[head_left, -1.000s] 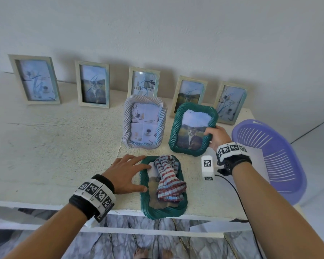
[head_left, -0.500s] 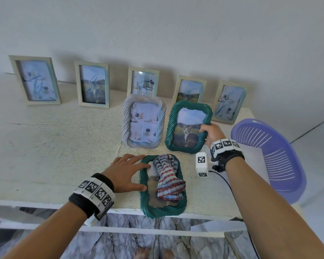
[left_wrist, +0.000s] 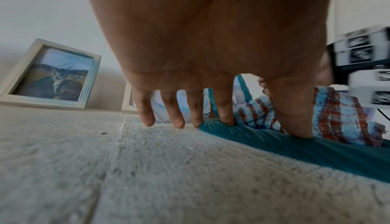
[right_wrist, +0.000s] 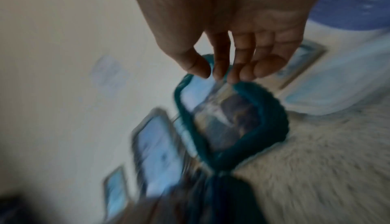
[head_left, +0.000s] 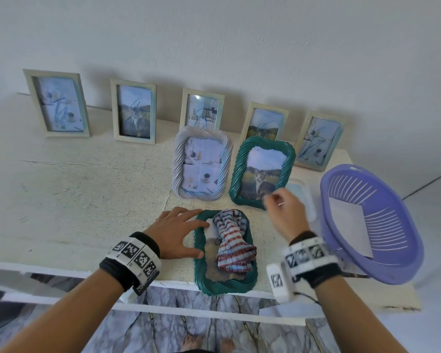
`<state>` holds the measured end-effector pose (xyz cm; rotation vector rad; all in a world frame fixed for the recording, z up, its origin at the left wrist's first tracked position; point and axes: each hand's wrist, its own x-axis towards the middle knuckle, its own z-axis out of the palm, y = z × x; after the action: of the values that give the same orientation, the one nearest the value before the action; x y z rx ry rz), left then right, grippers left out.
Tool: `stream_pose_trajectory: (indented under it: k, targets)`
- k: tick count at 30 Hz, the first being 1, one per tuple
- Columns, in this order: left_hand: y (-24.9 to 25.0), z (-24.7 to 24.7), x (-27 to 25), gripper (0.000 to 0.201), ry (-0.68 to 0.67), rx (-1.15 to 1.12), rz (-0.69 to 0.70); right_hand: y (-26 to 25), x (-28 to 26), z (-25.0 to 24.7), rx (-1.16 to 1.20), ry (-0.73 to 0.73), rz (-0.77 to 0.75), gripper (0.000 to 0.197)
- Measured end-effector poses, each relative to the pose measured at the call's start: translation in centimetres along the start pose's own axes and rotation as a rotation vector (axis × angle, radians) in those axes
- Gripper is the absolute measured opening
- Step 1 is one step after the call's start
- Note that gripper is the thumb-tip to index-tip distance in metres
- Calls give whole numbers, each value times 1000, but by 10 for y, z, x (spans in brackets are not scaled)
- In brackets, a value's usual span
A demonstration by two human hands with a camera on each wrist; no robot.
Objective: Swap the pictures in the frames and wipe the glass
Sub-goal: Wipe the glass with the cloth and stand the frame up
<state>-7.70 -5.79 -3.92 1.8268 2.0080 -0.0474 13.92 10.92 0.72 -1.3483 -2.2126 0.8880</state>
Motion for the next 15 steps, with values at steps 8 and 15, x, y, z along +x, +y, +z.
stream_pose_trajectory:
  k: [8,15]
  targets:
    - [3,-2,-1,93,-20,34,-11,-22,-48,59,-627,-408,-298,61]
    - [6,-1,0,96,-1,90,-19,-18,-49,63,-629,-446,-364,60]
